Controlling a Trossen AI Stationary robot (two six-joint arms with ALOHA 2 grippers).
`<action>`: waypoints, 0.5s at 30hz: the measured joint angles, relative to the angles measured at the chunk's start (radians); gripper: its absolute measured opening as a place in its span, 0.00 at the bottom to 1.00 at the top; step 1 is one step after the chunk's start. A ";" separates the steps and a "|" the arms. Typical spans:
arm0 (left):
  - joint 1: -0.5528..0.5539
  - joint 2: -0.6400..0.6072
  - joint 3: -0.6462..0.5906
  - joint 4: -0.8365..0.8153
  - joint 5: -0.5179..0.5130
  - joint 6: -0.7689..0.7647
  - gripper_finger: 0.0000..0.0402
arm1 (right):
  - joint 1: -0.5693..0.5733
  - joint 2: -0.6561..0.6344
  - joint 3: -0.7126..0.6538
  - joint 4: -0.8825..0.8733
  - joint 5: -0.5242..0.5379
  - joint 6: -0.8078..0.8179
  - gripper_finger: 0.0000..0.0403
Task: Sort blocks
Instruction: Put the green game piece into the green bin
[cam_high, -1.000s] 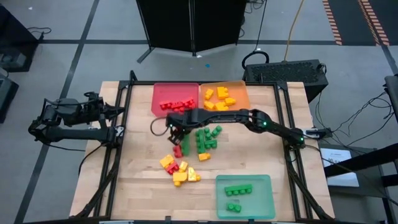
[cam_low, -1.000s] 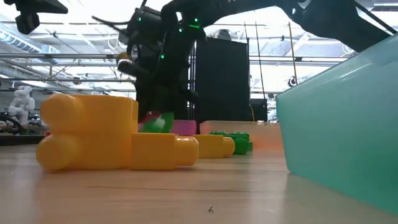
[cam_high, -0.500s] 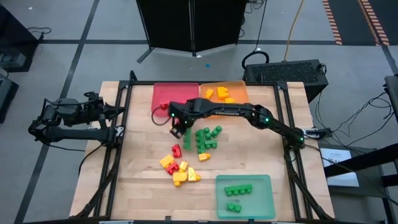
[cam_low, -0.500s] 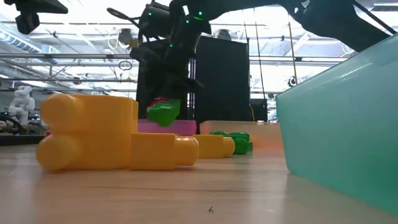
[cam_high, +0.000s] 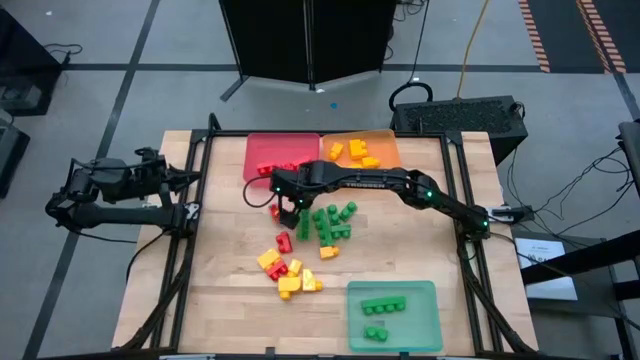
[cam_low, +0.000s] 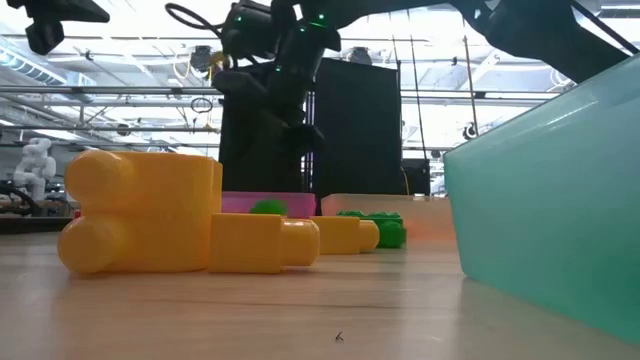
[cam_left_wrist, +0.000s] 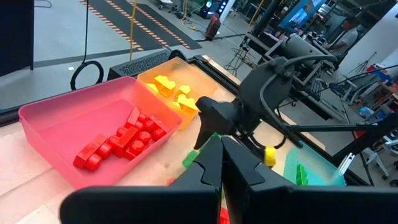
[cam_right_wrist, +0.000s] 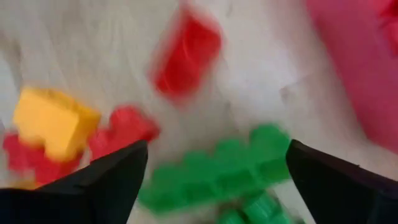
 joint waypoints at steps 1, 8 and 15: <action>0.000 0.000 0.000 0.000 0.000 0.000 0.00 | 0.000 0.000 0.000 -0.021 -0.004 -0.023 0.94; 0.000 0.000 0.000 0.000 0.000 -0.001 0.00 | -0.007 0.000 0.000 0.051 0.008 0.039 0.93; 0.000 0.000 0.000 0.000 0.000 -0.003 0.00 | 0.022 -0.002 0.000 0.005 0.002 -0.217 0.93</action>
